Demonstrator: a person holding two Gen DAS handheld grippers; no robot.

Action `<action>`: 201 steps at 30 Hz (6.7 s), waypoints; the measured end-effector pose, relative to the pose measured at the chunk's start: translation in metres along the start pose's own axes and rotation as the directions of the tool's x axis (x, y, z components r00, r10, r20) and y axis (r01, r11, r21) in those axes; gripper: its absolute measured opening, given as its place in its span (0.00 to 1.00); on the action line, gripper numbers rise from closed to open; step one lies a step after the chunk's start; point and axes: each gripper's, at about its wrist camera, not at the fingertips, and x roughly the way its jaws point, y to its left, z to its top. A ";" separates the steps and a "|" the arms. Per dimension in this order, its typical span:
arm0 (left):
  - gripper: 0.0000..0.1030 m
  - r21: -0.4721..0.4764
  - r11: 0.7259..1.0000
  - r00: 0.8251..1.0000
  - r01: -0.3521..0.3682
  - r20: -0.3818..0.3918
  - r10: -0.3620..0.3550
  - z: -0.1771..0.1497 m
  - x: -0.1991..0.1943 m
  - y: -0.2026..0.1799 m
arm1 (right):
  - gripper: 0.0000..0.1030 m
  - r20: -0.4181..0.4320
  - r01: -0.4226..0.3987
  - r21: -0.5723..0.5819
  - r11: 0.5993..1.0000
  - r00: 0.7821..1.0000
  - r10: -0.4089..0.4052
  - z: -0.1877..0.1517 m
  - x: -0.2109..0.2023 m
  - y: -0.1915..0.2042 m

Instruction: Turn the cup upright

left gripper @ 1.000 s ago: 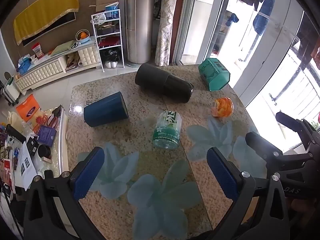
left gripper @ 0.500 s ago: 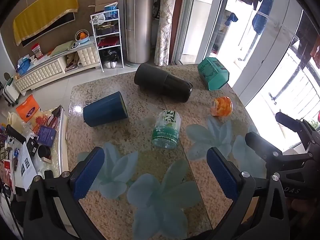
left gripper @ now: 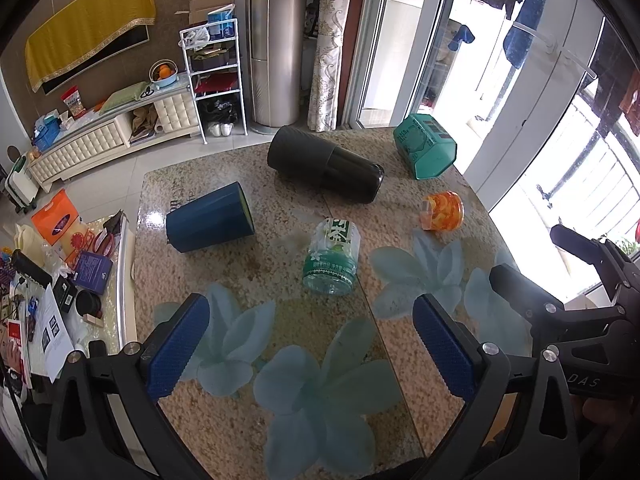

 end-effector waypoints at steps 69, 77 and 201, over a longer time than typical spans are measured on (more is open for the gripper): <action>0.99 0.648 0.734 0.958 0.205 -0.287 -0.013 0.099 0.154 0.104 | 1.00 -0.343 -0.168 -0.001 0.986 0.926 0.157 -0.017 0.107 -0.005; 1.00 0.662 0.709 0.922 0.243 -0.384 0.042 0.094 0.219 0.110 | 1.00 -0.376 -0.163 0.014 0.987 0.913 0.156 -0.017 0.122 -0.011; 1.00 -0.071 0.996 0.890 0.062 -0.448 -0.088 -0.097 0.058 -0.083 | 1.00 -0.321 -0.280 0.172 0.944 0.890 0.323 -0.082 0.037 -0.075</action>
